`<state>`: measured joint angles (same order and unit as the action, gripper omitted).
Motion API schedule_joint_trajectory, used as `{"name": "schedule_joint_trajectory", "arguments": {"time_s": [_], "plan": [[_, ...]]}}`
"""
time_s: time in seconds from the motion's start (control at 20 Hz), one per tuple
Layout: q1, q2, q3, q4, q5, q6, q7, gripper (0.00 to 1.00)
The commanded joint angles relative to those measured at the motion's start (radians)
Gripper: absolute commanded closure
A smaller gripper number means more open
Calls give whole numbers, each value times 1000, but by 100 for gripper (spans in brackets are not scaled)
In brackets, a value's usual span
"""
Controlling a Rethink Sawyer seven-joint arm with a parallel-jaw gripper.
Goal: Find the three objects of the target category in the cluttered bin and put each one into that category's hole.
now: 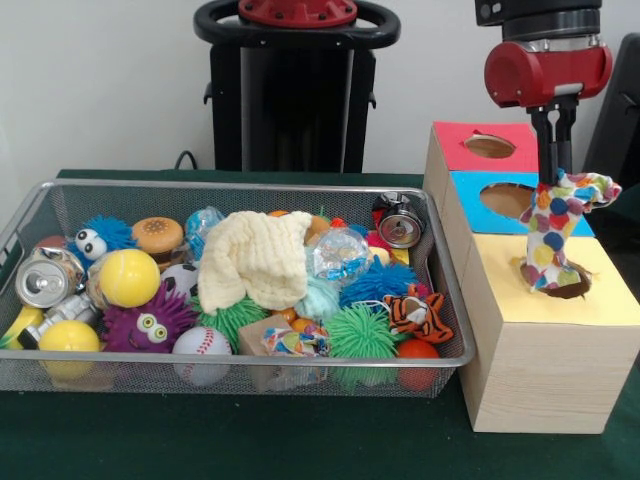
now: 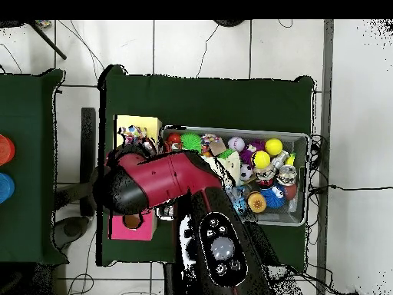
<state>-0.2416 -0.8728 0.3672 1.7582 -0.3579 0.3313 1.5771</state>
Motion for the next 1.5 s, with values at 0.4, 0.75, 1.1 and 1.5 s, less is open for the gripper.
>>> {"name": "schedule_joint_trajectory", "arguments": {"time_s": [0.4,0.75,1.1,1.5], "plan": [[-11,16,-29,-35,12,61,99,100],[-6,23,-30,-42,11,69,96,100],[10,54,-43,-81,-5,99,79,100],[44,105,-74,-144,-11,130,76,100]]}}
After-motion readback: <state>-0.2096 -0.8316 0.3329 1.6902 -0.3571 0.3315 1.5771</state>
